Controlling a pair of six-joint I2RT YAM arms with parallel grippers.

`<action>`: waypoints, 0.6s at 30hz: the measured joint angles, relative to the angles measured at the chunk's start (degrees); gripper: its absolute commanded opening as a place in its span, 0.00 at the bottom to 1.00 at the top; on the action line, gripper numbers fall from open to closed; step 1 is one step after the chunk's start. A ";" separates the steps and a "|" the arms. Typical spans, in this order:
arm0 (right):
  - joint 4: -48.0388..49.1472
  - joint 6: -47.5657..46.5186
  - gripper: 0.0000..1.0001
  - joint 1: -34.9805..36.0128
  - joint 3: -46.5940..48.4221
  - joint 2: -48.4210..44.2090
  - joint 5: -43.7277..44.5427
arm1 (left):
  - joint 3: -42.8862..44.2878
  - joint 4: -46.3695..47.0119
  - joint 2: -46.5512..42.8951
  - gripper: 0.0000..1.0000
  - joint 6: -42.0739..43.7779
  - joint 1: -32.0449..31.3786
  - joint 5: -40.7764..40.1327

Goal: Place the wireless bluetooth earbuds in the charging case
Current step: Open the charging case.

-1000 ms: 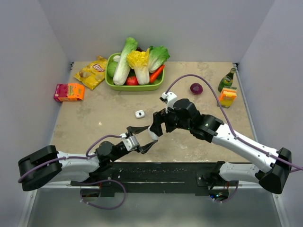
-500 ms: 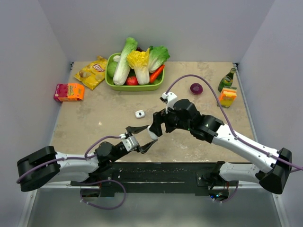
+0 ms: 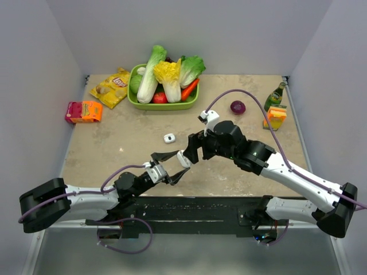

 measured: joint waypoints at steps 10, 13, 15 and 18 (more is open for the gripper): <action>-1.05 0.44 0.87 -0.39 -0.26 -3.74 3.56 | 0.00 0.79 -1.86 0.00 0.20 -0.42 -0.46; 1.55 1.38 0.87 -0.39 -1.92 -6.14 1.90 | 0.00 1.16 -2.10 0.00 0.50 -0.44 -0.52; 3.80 2.36 0.86 -0.39 -3.23 -7.96 0.15 | 0.00 1.31 -2.19 0.00 0.59 -0.59 -0.63; 6.54 3.65 0.81 -0.39 -3.74 -8.26 -1.68 | 0.00 1.38 -2.32 0.00 0.63 -0.70 -0.66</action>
